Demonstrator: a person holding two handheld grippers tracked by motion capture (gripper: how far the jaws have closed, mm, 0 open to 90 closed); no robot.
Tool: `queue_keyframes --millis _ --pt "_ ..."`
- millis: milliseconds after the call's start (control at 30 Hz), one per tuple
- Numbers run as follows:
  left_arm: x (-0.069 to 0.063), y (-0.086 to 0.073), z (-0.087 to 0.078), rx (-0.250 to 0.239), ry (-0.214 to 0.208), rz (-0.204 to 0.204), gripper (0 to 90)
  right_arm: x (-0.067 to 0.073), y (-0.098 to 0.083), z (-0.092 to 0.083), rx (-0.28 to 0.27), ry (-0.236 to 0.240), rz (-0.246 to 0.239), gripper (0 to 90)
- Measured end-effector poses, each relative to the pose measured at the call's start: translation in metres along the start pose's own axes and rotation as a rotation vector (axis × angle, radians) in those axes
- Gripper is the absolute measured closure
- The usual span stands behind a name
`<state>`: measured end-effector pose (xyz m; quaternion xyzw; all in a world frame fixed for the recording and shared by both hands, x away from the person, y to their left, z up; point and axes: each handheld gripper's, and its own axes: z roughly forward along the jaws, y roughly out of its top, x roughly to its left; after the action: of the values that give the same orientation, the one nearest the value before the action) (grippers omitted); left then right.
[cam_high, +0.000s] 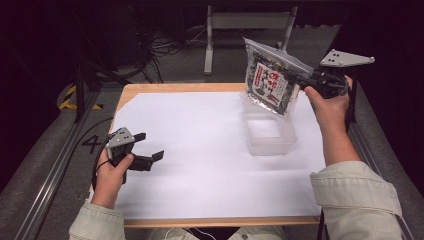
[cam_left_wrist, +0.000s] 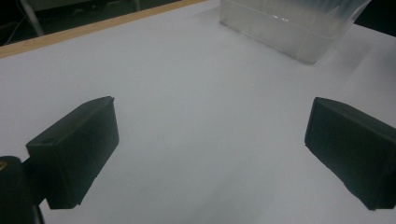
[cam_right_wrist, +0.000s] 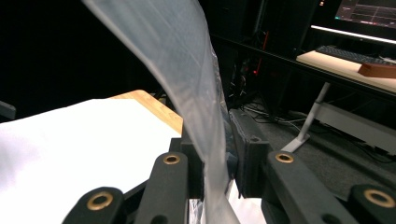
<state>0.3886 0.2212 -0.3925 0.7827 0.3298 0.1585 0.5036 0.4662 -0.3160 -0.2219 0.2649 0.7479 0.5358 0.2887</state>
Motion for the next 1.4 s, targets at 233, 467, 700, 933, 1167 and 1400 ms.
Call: queue_keyframes --millis 233,467,700,933,1167,1400 --pt "-0.001 0.000 0.001 0.005 -0.002 -0.010 3.6 -0.003 -0.001 -0.003 0.001 -0.029 0.004 75.9" --pt "0.000 -0.001 0.001 0.012 -0.001 -0.001 3.6 -0.002 -0.005 -0.003 0.004 -0.051 0.004 75.9" --pt "0.000 -0.001 0.001 0.012 0.002 -0.002 3.4 -0.001 -0.013 -0.001 0.024 -0.044 0.001 75.9" --pt "0.001 -0.002 0.000 0.018 0.003 -0.012 3.3 0.003 -0.025 0.001 0.042 -0.033 0.003 75.9" --pt "0.001 -0.002 0.000 0.018 0.005 -0.004 3.2 0.002 -0.038 0.003 0.055 -0.034 0.025 75.9" --pt "0.001 -0.003 0.001 0.018 0.002 -0.008 3.1 0.001 -0.046 0.003 0.067 -0.037 0.042 75.9"
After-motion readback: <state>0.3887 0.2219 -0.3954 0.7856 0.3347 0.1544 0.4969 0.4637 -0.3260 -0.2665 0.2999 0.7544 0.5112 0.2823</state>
